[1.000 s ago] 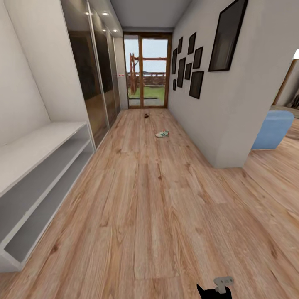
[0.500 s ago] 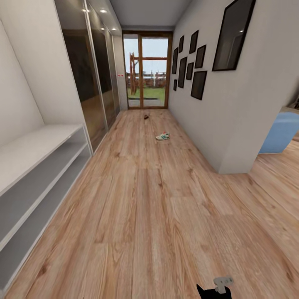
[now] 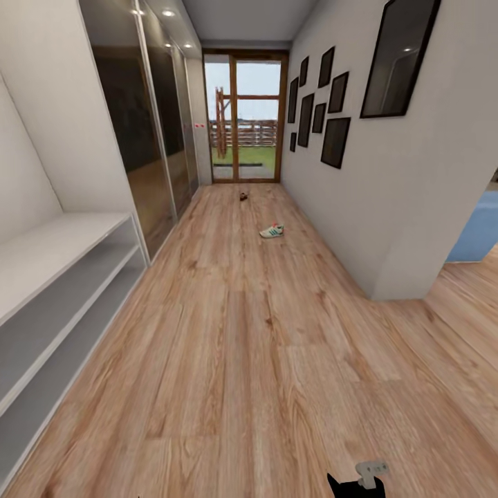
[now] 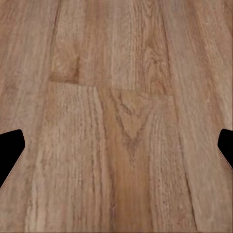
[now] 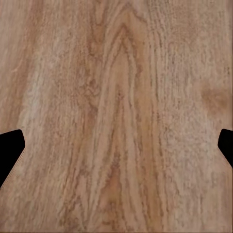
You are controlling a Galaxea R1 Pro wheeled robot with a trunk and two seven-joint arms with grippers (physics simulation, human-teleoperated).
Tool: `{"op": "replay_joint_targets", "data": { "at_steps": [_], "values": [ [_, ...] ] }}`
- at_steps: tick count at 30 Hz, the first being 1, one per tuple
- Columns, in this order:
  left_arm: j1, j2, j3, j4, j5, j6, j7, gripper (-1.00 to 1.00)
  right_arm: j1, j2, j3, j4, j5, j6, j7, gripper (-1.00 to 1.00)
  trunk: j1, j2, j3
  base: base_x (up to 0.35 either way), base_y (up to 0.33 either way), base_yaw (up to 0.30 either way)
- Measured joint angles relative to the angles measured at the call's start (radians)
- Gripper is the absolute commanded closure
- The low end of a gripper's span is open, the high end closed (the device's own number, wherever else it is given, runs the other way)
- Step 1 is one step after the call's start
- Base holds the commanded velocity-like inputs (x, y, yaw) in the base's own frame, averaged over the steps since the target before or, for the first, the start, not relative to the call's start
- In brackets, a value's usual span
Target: Pick up the two gym shoes and the two sandals from the corridor floor and place them onto the hallstand (shoe rack) in the corridor, making sure they are on the rack and not on the floor. Arrange them so the two gym shoes are next to each other and the two sandals are next to each other.
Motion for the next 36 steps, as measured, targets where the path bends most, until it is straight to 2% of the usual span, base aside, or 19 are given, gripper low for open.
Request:
{"op": "replay_joint_targets", "data": {
  "at_steps": [36],
  "values": [
    [0.0,0.0,0.0,0.0,0.001,0.0,0.0,-1.0,0.0,0.002,0.0,0.0,0.001,0.001,0.001,-1.0,0.0,0.0,0.0,0.338,0.0,0.0]
  ]
}}
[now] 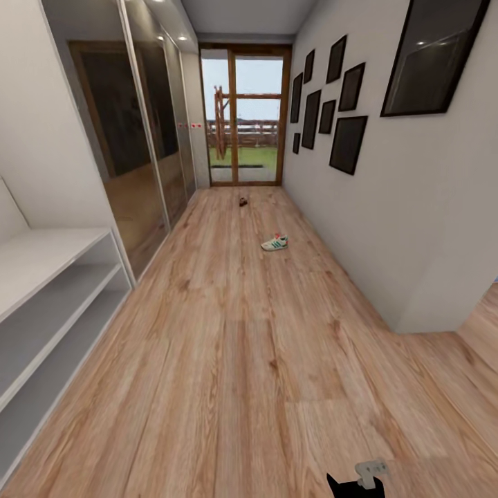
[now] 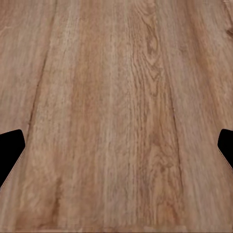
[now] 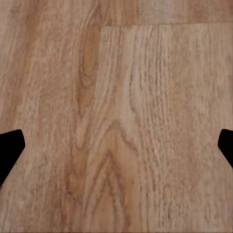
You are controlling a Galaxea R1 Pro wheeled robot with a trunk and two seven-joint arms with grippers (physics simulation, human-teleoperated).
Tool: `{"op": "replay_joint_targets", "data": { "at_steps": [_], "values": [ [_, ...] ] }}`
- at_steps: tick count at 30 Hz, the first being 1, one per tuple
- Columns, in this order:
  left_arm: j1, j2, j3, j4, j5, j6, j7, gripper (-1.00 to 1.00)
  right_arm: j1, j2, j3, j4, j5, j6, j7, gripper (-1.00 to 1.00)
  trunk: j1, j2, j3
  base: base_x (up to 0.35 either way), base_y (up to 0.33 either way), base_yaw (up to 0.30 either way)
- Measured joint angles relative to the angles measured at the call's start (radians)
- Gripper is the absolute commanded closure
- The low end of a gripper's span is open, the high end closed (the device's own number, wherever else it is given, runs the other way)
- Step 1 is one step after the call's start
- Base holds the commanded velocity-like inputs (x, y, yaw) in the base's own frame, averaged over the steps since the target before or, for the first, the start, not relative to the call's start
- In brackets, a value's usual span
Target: Pick up the two gym shoes and the two sandals from the corridor floor and place them onto the hallstand (shoe rack) in the corridor, making sure they are on the rack and not on the floor. Arrange them so the two gym shoes are next to each other and the two sandals are next to each other.
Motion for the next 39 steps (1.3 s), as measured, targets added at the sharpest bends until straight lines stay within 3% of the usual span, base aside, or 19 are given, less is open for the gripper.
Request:
{"op": "replay_joint_targets", "data": {
  "at_steps": [39],
  "values": [
    [0.0,0.0,0.0,0.0,0.0,0.0,0.0,-1.0,0.0,0.0,0.0,0.001,0.0,-0.001,0.0,-1.0,0.0,0.0,0.0,0.338,0.0,0.0]
  ]
}}
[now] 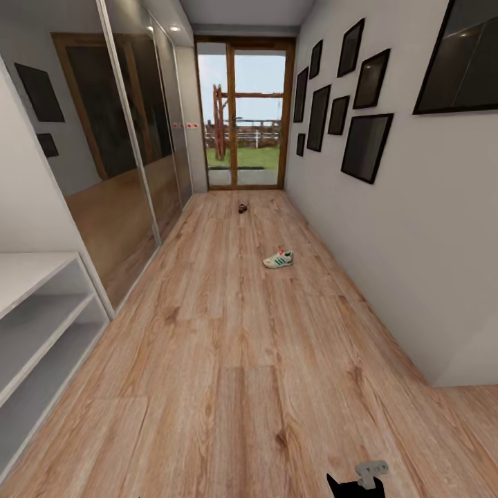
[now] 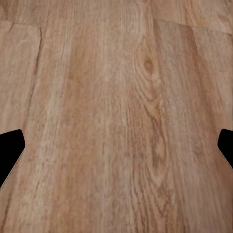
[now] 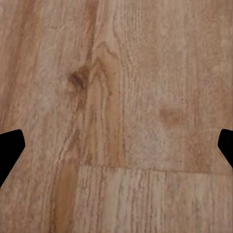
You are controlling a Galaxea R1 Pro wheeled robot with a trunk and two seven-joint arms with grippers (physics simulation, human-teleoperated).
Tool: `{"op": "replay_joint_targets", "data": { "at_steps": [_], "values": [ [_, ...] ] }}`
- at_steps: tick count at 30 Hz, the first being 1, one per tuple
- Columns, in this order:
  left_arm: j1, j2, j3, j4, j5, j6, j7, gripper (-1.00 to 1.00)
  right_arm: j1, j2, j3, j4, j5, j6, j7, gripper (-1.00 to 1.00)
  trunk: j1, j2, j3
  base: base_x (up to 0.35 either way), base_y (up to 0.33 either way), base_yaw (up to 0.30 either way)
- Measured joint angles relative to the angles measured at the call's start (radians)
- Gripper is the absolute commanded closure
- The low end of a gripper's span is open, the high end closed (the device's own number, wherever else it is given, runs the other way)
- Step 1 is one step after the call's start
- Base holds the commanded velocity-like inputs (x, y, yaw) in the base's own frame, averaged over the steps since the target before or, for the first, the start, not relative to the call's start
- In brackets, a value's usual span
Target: Pick up the two gym shoes and the two sandals from the corridor floor and place them onto the hallstand (shoe rack) in the corridor, making sure they are on the rack and not on the floor. Arrange them so the two gym shoes are next to each other and the two sandals are next to each other.
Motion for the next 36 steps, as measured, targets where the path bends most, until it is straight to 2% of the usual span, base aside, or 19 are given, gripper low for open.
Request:
{"op": "replay_joint_targets", "data": {
  "at_steps": [36],
  "values": [
    [0.0,0.0,0.0,0.0,0.0,0.0,0.0,-1.0,0.0,0.0,0.0,0.001,0.0,0.0,0.0,-1.0,0.0,0.0,0.0,0.338,0.0,0.0]
  ]
}}
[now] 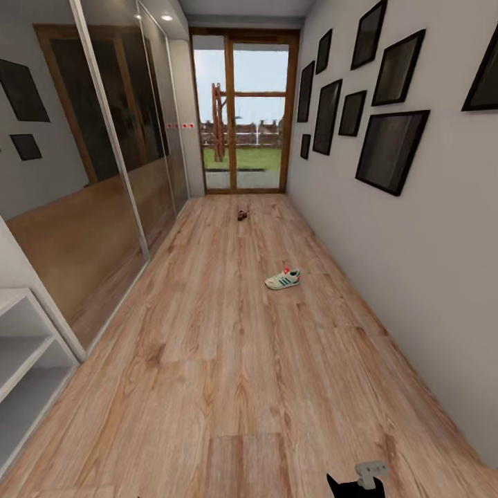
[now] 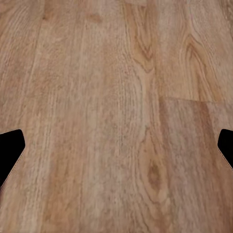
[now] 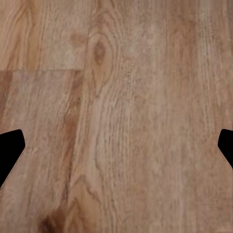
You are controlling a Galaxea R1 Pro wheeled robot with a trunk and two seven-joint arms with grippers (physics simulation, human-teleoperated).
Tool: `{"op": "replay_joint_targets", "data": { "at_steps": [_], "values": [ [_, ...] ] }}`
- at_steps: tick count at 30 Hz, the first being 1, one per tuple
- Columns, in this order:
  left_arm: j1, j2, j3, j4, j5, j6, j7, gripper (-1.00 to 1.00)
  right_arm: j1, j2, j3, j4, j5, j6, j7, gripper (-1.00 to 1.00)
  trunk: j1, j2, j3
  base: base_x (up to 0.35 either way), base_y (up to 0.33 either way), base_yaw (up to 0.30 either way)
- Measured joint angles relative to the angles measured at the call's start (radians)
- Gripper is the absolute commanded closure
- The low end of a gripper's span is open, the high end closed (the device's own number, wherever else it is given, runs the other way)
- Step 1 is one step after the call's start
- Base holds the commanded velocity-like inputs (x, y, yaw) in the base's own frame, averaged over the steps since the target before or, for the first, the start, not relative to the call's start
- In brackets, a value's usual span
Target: Pick up the two gym shoes and the two sandals from the corridor floor and place them onto the hallstand (shoe rack) in the corridor, making sure they are on the rack and not on the floor. Arrange them so the two gym shoes are next to each other and the two sandals are next to each other.
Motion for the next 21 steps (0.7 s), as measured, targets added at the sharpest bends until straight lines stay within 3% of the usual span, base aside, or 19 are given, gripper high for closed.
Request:
{"op": "replay_joint_targets", "data": {
  "at_steps": [10,21],
  "values": [
    [0.0,0.0,0.001,0.0,0.001,0.0,0.0,-1.0,0.0,0.0,0.0,0.0,0.0,0.0,0.0,-1.0,0.0,0.0,0.0,0.338,0.032,0.0],
    [0.0,0.0,0.001,0.0,0.003,0.0,0.0,-1.0,0.0,0.0,0.0,-0.001,0.0,0.001,0.0,-1.0,0.0,0.0,0.0,0.315,0.146,0.0]
  ]
}}
